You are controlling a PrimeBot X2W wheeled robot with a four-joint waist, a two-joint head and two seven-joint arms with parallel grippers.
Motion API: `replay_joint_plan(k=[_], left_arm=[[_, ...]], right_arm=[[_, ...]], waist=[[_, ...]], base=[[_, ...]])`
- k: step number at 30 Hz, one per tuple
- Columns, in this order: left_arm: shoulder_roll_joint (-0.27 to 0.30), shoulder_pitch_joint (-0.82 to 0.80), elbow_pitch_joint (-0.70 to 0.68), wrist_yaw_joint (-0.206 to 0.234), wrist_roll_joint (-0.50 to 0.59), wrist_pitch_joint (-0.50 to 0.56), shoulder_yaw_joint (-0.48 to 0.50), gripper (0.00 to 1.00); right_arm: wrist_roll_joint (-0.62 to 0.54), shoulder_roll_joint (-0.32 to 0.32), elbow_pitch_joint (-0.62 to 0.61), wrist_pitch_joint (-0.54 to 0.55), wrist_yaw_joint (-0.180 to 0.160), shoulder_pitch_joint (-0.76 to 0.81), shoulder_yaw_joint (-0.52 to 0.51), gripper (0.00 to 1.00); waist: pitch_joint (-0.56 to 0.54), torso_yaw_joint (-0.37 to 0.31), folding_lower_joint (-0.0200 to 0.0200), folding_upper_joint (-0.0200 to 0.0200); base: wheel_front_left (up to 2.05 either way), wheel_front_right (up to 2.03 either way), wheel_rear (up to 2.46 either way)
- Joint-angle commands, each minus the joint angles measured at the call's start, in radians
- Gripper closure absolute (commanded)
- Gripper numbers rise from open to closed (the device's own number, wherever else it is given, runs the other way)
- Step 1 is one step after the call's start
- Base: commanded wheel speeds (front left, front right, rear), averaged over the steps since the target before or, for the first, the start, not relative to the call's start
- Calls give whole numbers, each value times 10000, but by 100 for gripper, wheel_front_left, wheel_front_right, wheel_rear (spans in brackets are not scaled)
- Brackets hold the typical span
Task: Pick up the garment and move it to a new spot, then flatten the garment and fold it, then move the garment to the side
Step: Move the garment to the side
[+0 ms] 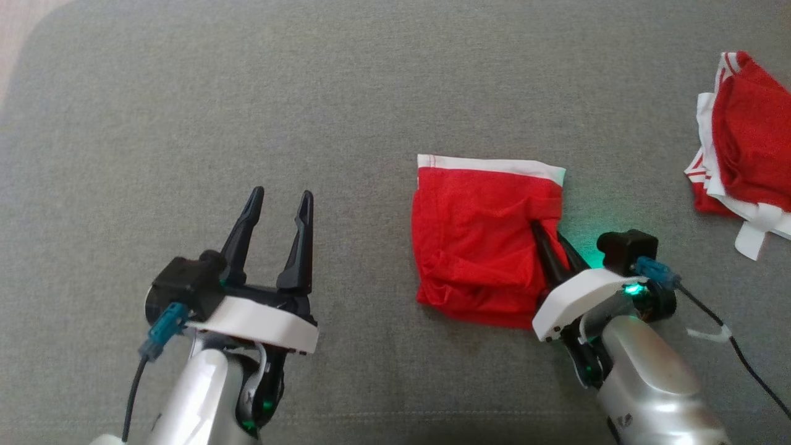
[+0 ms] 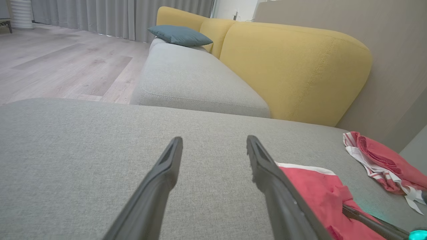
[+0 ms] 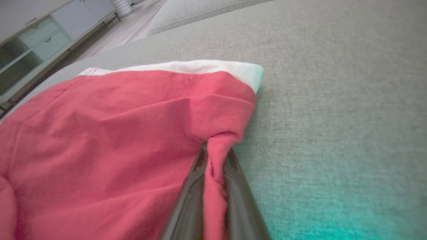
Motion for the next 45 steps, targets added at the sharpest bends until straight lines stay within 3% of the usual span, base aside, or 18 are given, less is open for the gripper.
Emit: replay_joint_plan(k=[1, 7, 13, 22, 28, 33, 45], left_arm=[[54, -318, -290, 40, 122, -122, 300, 0], [54, -308, -309, 18, 153, -122, 414, 0], [54, -319, -325, -22, 202, -122, 490, 0], [54, -549, -354, -107, 290, -122, 502, 0], [54, -676, -334, -211, 392, -122, 615, 0], [54, -780, -343, -258, 405, -122, 603, 0], [54, -1010, -335, -352, 426, -122, 547, 0]], right_arm=[[-320, 66, 85, -61, 63, -10, 163, 100], [-2585, -12, -81, -496, 63, -527, -893, 100], [-4432, -663, -1181, -562, 63, -857, -1356, 100], [-4829, -2689, -1729, -12, 63, -1693, -1360, 100], [-4779, -4042, -1492, 451, 63, -2315, -2160, 100], [-4871, -4289, -1359, 854, 63, -2512, -2854, 100], [-5572, -4004, -1485, 1596, 63, -2572, -4445, 100]], waist=[[-36, -75, 0, -1], [-97, -461, 0, -1], [-56, -908, 0, -1], [316, -1241, 0, -1], [634, -1298, 0, -1], [829, -1285, 0, -1], [1328, -1115, 0, -1]], base=[[0, 0, 0], [0, 0, 0], [0, 0, 0], [0, 0, 0], [0, 0, 0], [0, 0, 0], [0, 0, 0]])
